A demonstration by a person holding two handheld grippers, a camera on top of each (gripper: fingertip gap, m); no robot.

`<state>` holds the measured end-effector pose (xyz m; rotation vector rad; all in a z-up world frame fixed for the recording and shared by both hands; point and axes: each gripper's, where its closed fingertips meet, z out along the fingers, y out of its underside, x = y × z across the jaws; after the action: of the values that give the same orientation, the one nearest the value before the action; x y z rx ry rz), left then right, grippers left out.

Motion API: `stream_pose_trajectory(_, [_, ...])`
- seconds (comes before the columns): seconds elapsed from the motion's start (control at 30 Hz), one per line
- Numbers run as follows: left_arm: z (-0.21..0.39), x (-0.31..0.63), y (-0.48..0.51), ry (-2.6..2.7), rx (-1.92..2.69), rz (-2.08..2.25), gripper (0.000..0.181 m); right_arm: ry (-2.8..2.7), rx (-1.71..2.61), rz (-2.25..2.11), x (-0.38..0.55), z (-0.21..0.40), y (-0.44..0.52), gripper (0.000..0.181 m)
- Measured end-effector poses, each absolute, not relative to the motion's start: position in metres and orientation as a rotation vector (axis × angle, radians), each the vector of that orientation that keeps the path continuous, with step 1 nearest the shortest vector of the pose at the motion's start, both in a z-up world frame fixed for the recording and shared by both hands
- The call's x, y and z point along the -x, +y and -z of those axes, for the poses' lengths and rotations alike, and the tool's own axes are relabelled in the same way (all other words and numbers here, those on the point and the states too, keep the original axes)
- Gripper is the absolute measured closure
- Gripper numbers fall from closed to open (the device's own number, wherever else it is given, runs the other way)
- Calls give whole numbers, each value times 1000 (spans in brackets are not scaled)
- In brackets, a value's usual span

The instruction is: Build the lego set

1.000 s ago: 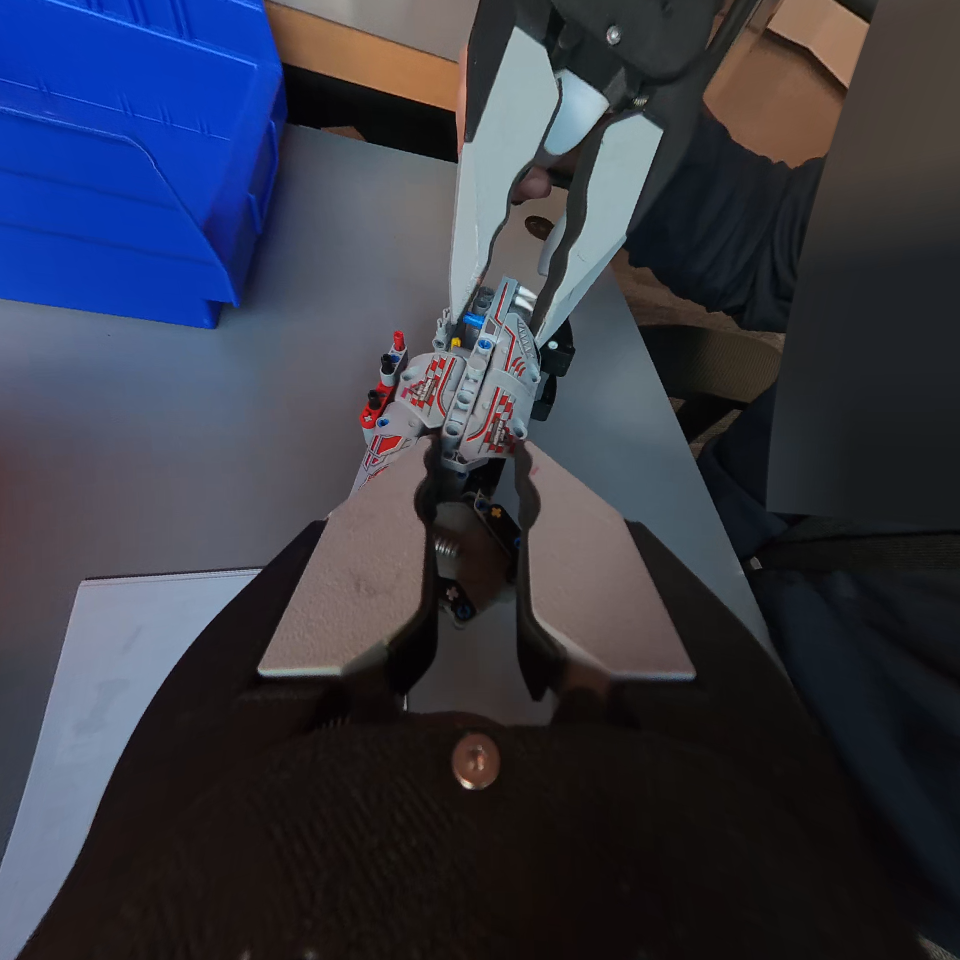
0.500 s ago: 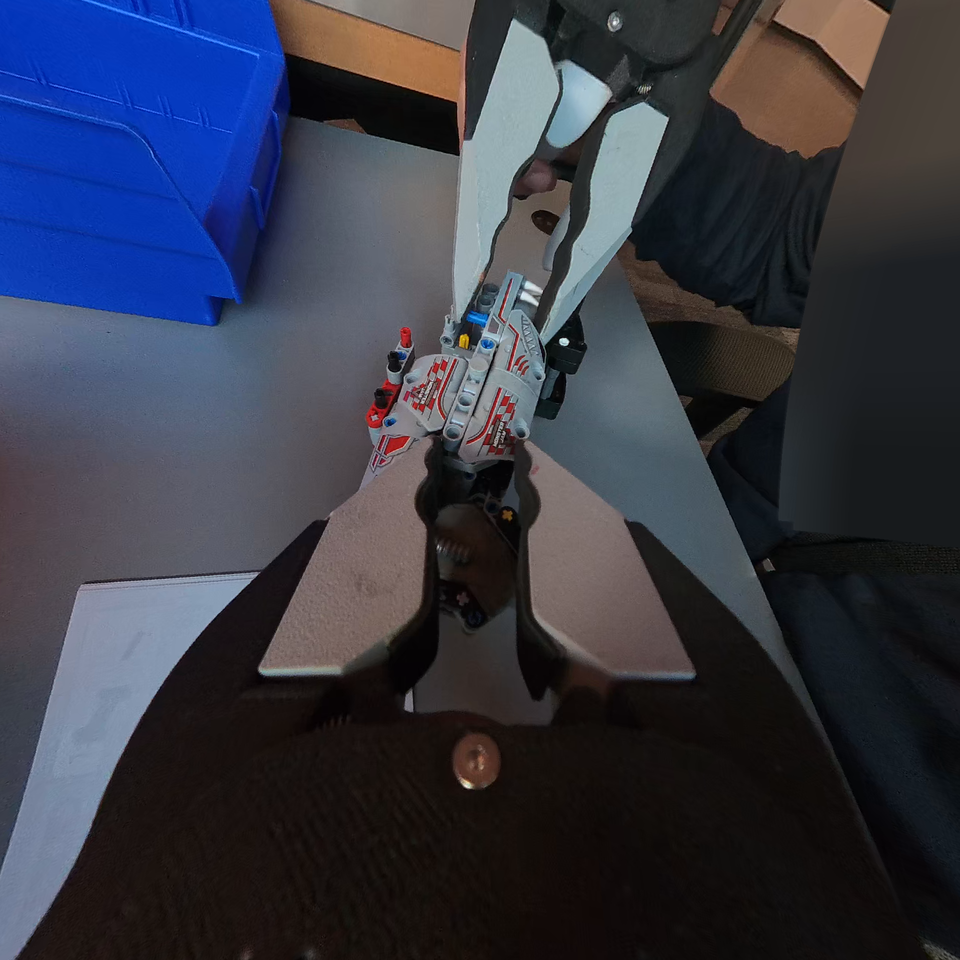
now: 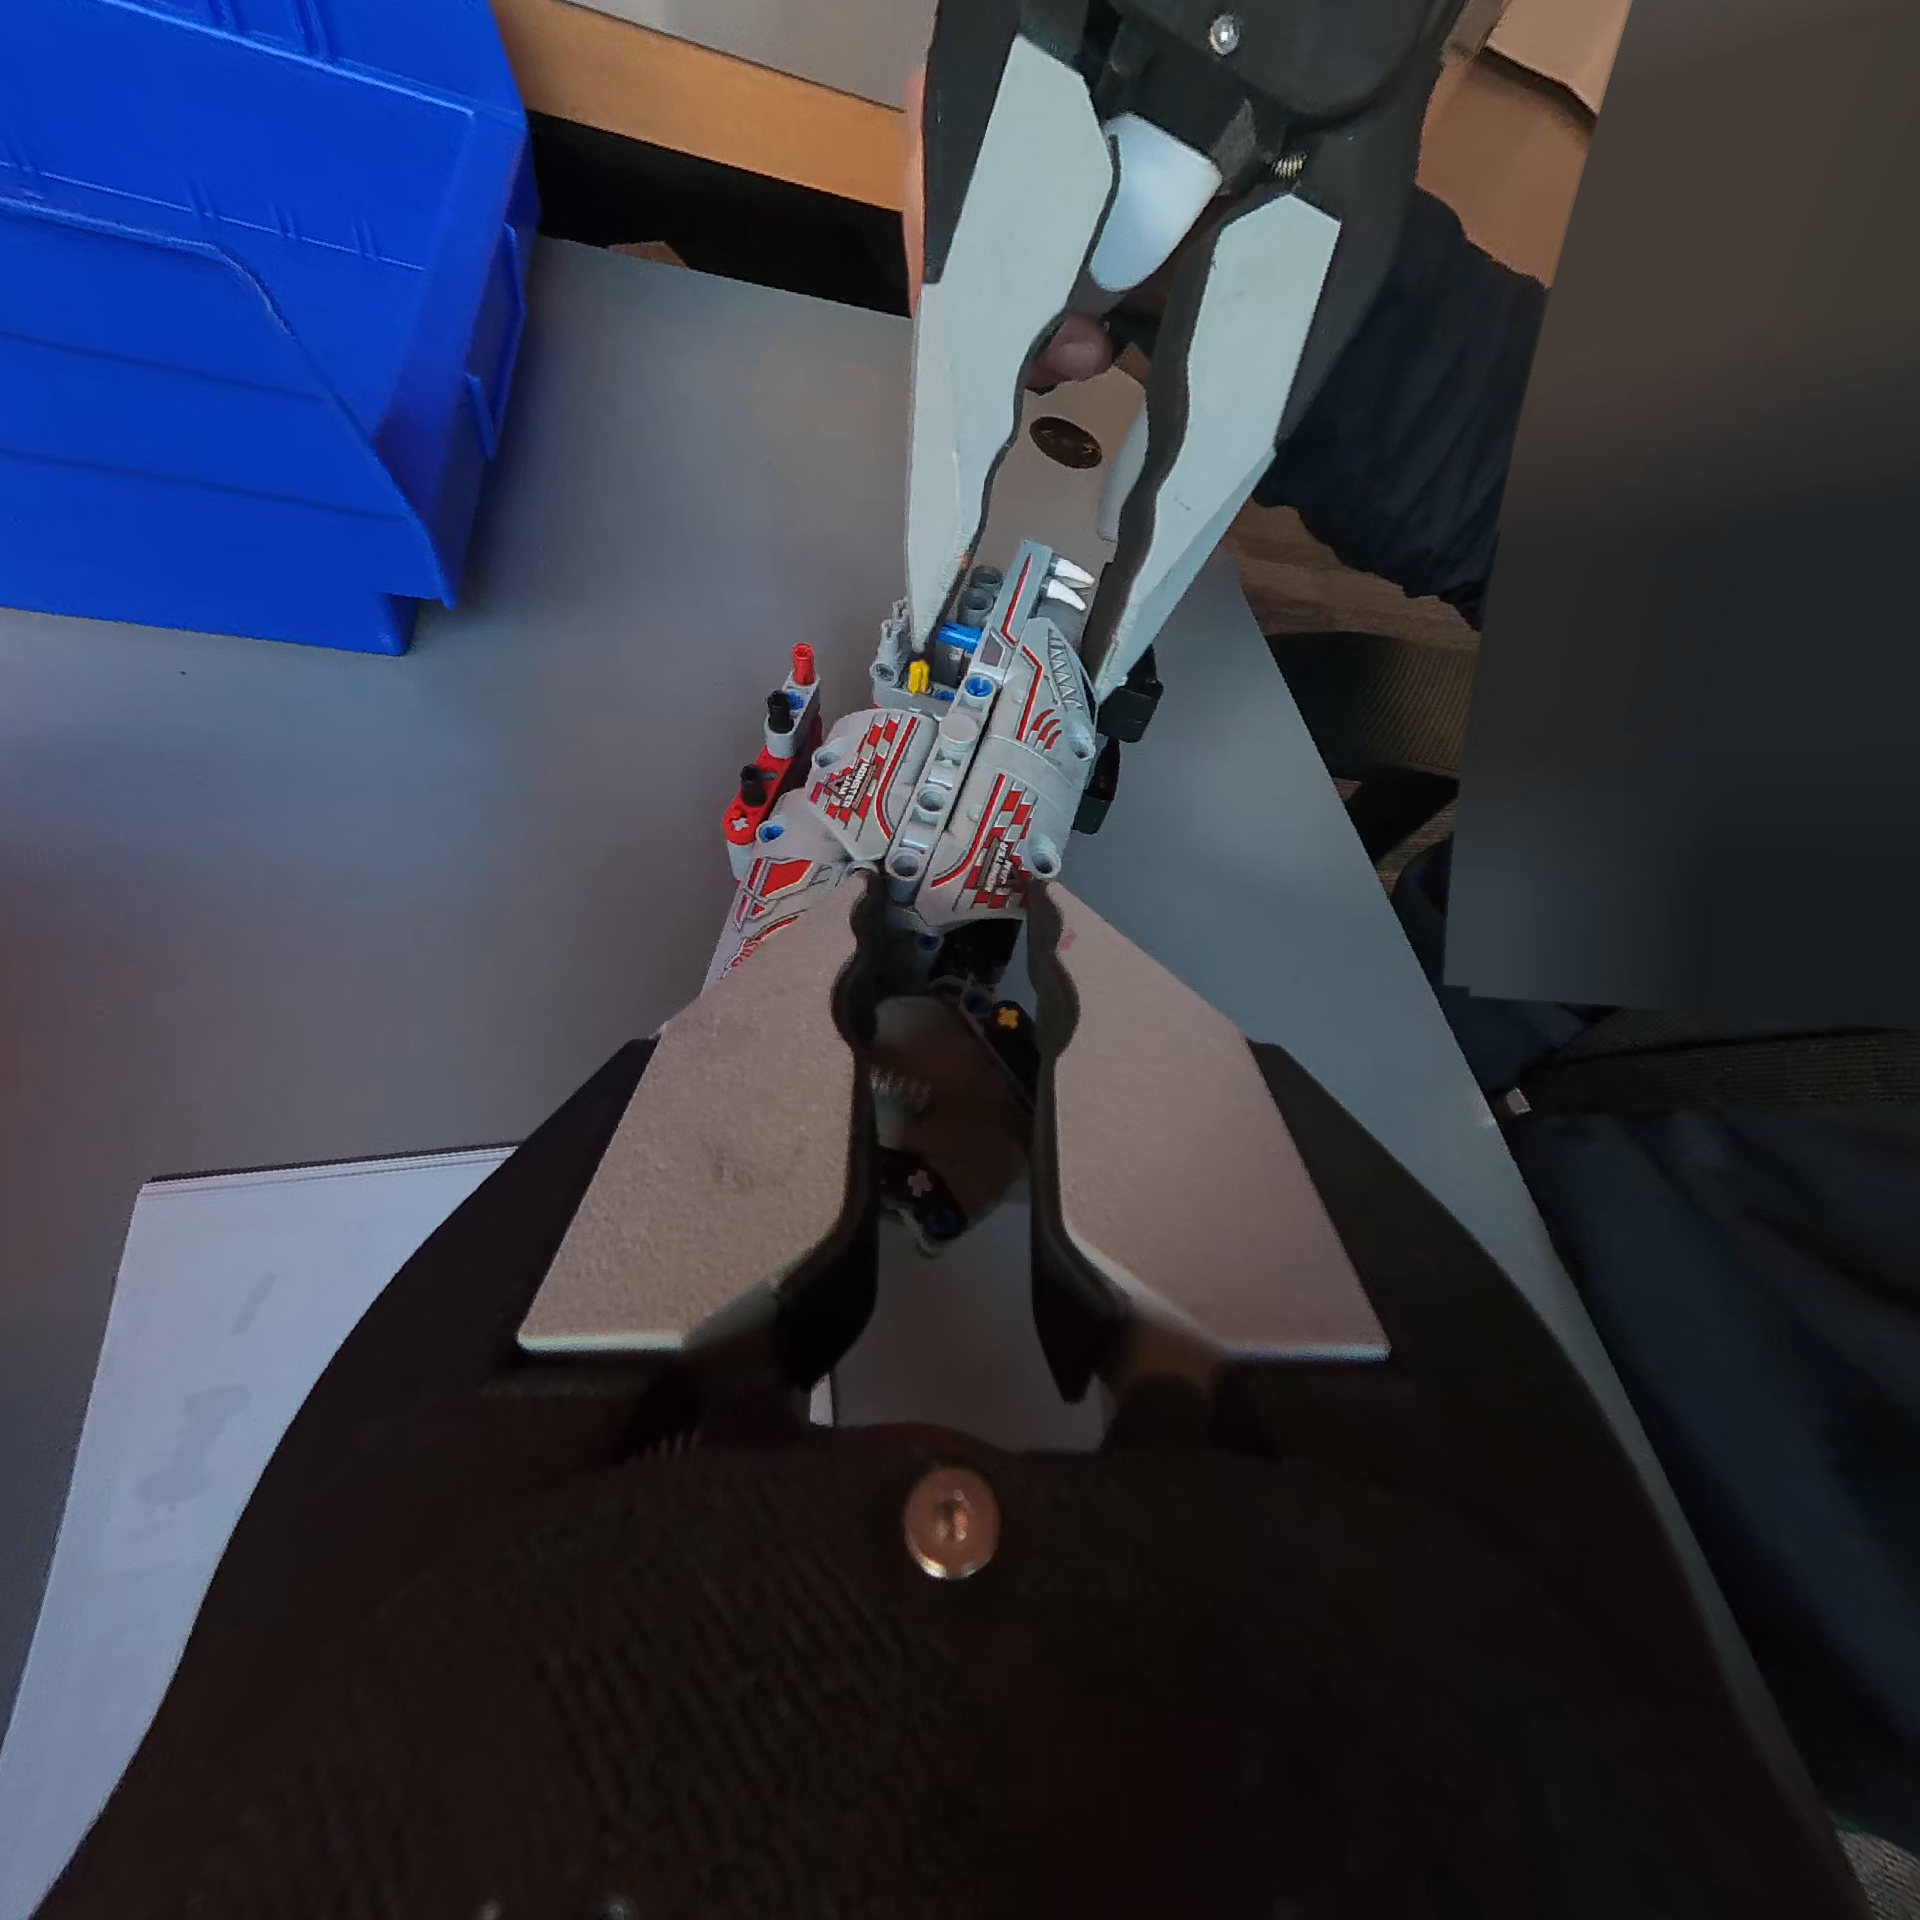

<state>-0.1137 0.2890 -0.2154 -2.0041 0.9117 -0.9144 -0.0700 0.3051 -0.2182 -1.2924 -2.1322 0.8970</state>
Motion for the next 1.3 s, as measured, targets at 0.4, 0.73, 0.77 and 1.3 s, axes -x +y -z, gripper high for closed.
stream_pose_trajectory(0.4, [216,115,294,920,2006,895,158,-2118,1285,-874,71,219,313,151])
stream_pose_trajectory(0.73, [216,115,294,908,2003,915,158,-2124,1255,-849,71,217,313,147])
stream_pose_trajectory(0.77, [216,115,294,908,2004,916,159,-2124,1256,-853,70,216,313,145])
stream_pose_trajectory(1.3, [216,116,294,930,2003,904,158,-2126,1293,-852,80,217,301,151])
